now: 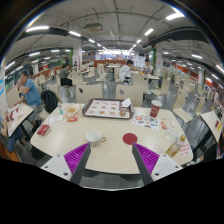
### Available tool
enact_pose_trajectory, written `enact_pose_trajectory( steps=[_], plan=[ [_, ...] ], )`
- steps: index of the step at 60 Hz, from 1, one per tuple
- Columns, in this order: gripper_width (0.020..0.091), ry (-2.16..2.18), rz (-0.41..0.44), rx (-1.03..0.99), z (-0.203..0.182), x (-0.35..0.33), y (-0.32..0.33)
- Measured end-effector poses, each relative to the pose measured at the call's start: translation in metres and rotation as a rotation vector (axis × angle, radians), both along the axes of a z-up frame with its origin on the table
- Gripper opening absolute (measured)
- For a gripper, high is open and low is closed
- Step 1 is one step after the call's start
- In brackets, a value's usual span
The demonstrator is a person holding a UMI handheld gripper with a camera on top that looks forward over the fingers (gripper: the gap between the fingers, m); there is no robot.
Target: Pour water
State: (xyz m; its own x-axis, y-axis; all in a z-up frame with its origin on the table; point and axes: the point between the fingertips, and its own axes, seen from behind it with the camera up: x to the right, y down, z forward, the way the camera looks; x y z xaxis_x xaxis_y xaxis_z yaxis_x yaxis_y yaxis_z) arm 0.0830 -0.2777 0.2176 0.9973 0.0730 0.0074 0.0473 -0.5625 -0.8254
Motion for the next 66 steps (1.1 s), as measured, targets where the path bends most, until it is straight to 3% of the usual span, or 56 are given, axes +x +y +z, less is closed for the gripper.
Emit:
enact_pose_trajectory(
  steps=[14, 35, 45, 57, 62, 66],
  plan=[
    [0.0854, 0.010, -0.046, -0.018, -0.020, 0.059, -0.019],
    [0.0851, -0.010, -0.198, -0.050, -0.120, 0.213, -0.031],
    [0.0854, -0.006, -0.258, -0.009, -0.155, 0.282, 0.002],
    [0.0852, -0.036, -0.254, 0.114, -0.160, 0.319, 0.058],
    [0.0794, -0.041, -0.232, 0.143, -0.165, 0.320, 0.079],
    [0.0685, -0.049, -0.228, 0.151, -0.171, 0.323, 0.089]
  ],
)
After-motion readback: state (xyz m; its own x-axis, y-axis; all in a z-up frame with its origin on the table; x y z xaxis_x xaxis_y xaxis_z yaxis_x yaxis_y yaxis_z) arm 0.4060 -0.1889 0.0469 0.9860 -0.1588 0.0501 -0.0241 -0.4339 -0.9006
